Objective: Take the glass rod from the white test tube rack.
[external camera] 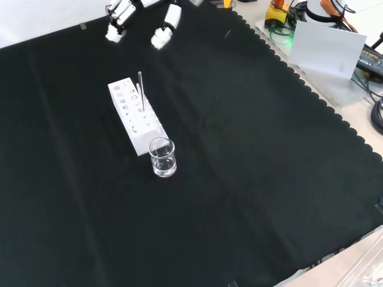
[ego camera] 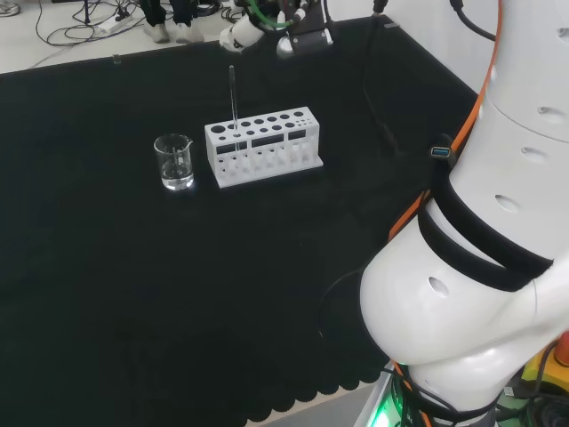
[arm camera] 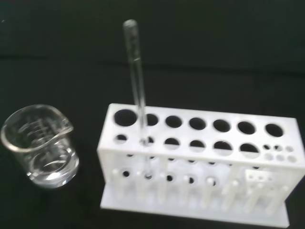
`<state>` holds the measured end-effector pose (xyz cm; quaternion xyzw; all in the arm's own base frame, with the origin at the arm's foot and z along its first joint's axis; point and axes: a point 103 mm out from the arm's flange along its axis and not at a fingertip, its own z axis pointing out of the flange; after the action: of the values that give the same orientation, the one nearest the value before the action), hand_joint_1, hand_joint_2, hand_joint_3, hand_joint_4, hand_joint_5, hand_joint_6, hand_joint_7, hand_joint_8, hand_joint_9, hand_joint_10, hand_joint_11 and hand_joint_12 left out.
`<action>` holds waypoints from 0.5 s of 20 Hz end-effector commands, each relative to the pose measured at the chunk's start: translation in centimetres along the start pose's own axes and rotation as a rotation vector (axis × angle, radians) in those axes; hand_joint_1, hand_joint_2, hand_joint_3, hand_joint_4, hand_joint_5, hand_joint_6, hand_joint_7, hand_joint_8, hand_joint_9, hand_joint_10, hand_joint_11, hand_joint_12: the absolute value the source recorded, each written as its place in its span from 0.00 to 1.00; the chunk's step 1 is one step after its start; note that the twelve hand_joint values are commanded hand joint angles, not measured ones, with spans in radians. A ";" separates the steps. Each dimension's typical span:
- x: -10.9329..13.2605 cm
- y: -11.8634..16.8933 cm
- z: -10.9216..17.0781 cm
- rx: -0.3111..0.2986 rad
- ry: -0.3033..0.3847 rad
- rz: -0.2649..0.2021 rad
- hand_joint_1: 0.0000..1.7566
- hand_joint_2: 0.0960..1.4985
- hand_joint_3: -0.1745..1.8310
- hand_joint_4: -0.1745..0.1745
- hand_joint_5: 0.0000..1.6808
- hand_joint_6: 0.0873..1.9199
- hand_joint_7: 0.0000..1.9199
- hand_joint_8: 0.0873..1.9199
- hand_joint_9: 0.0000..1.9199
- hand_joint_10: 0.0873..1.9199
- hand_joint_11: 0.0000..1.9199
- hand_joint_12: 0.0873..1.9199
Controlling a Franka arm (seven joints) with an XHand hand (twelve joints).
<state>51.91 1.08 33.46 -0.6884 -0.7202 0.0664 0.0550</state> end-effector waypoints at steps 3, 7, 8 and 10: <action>1.8 -1.4 0.3 0.027 -0.019 -0.023 0.31 0.60 0.28 0.14 0.24 0.00 0.17 0.39 0.32 0.36 0.18 0.69; 1.8 -1.4 0.2 0.023 -0.022 -0.032 0.31 0.60 0.28 0.13 0.24 0.00 0.18 0.38 0.33 0.36 0.19 0.68; 1.7 -1.2 0.2 0.024 -0.023 -0.033 0.31 0.60 0.28 0.13 0.24 0.00 0.18 0.38 0.33 0.35 0.19 0.68; 1.5 -0.9 0.4 0.024 -0.019 -0.040 0.31 0.60 0.28 0.13 0.24 0.00 0.19 0.39 0.35 0.35 0.20 0.68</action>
<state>50.84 3.04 33.48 -0.6747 -0.7320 0.0774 0.0553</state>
